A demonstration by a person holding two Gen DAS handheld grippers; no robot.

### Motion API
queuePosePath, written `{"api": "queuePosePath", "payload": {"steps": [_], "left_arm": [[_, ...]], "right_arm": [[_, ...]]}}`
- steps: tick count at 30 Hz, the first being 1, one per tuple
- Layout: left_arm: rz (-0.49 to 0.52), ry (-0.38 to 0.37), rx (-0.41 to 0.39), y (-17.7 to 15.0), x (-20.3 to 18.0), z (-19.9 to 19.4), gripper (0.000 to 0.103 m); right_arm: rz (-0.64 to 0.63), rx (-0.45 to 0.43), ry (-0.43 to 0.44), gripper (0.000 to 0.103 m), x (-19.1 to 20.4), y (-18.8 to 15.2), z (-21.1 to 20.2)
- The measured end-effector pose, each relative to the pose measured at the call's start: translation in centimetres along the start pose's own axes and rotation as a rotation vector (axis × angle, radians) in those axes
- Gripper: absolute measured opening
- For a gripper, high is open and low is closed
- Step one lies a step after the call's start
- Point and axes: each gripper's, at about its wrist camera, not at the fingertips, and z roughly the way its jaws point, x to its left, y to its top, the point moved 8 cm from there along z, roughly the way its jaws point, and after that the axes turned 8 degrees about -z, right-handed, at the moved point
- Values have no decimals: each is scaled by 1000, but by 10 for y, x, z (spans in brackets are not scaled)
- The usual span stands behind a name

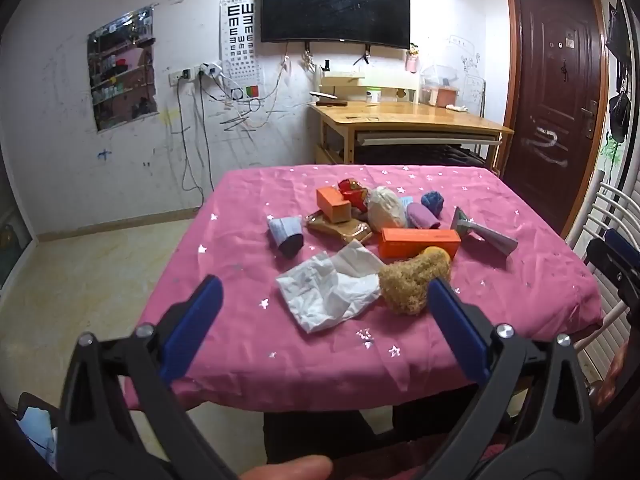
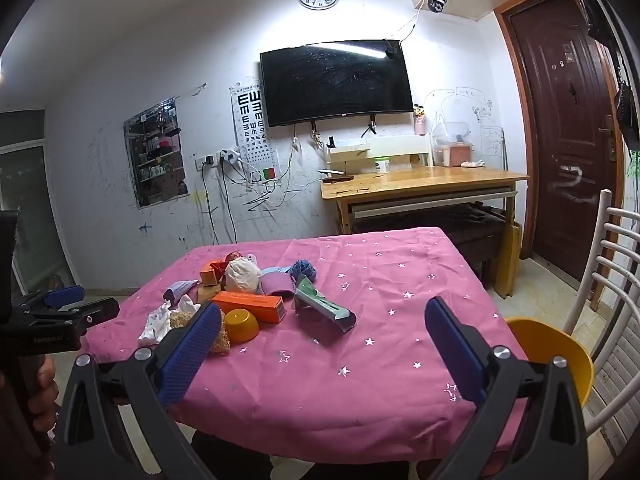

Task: Collect trash

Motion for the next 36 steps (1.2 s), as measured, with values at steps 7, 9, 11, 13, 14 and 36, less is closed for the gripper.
{"api": "queuePosePath", "payload": {"steps": [7, 9, 11, 13, 14, 36], "left_arm": [[-2, 0, 2, 0, 0, 0, 98], [-2, -1, 3, 0, 0, 0, 98], [-1, 1, 2, 0, 0, 0, 98], [-2, -1, 3, 0, 0, 0, 98], [-2, 0, 2, 0, 0, 0, 98], [-3, -1, 5, 0, 0, 0, 98]], "right_arm": [[0, 2, -2, 95, 0, 0, -1], [-2, 3, -2, 95, 0, 0, 0], [1, 3, 1, 96, 0, 0, -1], [-1, 2, -1, 96, 1, 0, -1], [-1, 2, -1, 96, 1, 0, -1], [-3, 1, -3, 95, 0, 0, -2]]}}
